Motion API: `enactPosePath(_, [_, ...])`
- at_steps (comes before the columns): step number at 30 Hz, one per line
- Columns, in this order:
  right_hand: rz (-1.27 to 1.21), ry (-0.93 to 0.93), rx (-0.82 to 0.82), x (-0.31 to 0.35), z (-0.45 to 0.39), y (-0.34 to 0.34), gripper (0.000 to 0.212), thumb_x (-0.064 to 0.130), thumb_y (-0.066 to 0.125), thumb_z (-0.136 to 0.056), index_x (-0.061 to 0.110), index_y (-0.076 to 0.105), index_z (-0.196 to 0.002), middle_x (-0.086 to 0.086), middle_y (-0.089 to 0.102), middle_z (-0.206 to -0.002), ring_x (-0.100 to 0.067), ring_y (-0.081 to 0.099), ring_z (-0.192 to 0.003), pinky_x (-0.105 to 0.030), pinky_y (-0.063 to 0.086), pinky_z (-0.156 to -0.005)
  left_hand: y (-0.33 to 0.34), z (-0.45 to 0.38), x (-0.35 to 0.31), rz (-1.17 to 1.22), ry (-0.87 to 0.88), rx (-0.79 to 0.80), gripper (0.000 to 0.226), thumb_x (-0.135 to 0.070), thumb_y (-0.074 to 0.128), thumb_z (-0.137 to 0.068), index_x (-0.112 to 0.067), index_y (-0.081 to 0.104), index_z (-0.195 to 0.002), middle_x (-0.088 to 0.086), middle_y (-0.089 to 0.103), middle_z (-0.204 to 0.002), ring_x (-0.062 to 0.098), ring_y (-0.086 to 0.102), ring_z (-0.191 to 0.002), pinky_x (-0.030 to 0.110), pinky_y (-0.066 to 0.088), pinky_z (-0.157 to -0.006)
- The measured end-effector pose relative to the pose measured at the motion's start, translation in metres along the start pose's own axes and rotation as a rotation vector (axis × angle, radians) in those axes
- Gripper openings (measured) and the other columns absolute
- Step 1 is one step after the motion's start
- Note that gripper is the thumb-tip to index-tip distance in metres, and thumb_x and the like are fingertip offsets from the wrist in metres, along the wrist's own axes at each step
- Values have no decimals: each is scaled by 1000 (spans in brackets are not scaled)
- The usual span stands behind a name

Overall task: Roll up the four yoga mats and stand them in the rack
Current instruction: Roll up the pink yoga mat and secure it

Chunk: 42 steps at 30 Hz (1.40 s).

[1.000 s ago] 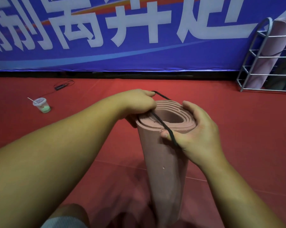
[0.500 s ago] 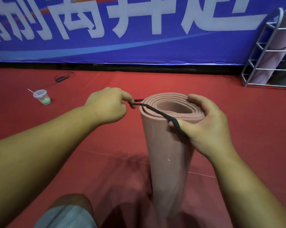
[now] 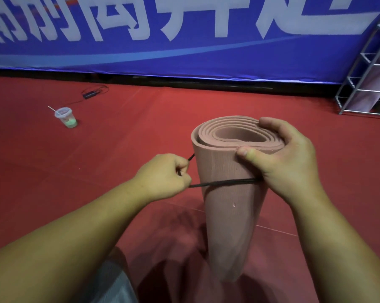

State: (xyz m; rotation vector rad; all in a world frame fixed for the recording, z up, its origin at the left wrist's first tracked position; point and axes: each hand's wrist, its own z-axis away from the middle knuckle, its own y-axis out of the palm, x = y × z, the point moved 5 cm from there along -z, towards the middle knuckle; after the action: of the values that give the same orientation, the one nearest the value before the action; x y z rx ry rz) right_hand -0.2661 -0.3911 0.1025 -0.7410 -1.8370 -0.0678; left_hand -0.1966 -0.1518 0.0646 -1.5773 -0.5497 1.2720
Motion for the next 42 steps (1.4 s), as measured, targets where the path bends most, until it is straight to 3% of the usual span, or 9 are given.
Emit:
enactPosePath(8, [-95,-22,28,-3,5,-5,79,53,83,-50,34,58,-123,11,66,-121,-2,63,-111,-27,49,-102,73,-12,12,222,-55,153,43,0,55,-82,-19,65,-119,-1,68,-80,19,62,-71,29,55,-69])
enactPosePath(13, [-124,-41,32,-20,8,-20,95,63,86,-55,27,49,-135,3,62,-131,-11,61,-120,-37,46,-107,82,1,-10,954,-282,-75,24,-5,45,-101,-13,67,-108,5,61,-78,11,57,-56,27,47,-57])
enactPosePath(17, [-162,-2,76,-25,22,-8,81,83,46,-81,30,42,-142,9,55,-142,-2,51,-131,-21,37,-111,85,-12,-13,944,-339,-237,25,-29,45,-98,-17,60,-83,7,62,-79,18,51,-69,37,45,-66])
enactPosePath(21, [-296,159,-57,-32,22,-2,37,19,39,-105,21,61,-135,6,65,-133,7,57,-119,-18,43,-104,96,-13,-3,1111,-443,-248,11,-15,55,-98,-12,66,-98,26,71,-102,23,56,-79,43,44,-71])
enactPosePath(25, [-481,451,-88,-48,25,7,34,-5,54,-87,12,76,-107,-7,77,-103,-23,72,-100,-39,57,-86,93,-17,-3,1065,-401,-245,11,-9,57,-98,-15,65,-103,22,73,-104,27,66,-84,48,55,-78])
enactPosePath(28, [-351,504,-45,-65,23,2,23,2,60,-88,12,77,-100,-10,77,-94,-19,61,-76,-36,47,-69,94,-21,-1,985,-371,-206,13,-9,57,-98,-13,68,-103,16,76,-100,29,70,-88,59,57,-83])
enactPosePath(36, [-218,543,177,-86,20,0,13,-8,60,-87,-7,73,-92,-34,70,-91,-28,56,-74,-45,48,-70,91,-27,12,727,-273,-198,22,-8,56,-91,-2,66,-73,6,65,-68,15,50,-63,35,44,-57])
enactPosePath(40, [-114,618,194,-110,27,6,16,-8,59,-75,-13,70,-85,-41,66,-92,-29,54,-73,-59,52,-67,102,-25,13,623,-277,-140,30,-9,50,-95,-10,59,-66,1,56,-61,14,45,-60,31,36,-59])
enactPosePath(42, [0,611,210,-126,31,9,22,2,57,-67,-10,69,-79,-33,68,-75,-25,49,-63,-50,46,-56,114,-23,19,580,-302,-95,31,-10,47,-97,-8,59,-68,3,52,-61,16,41,-61,33,34,-60])
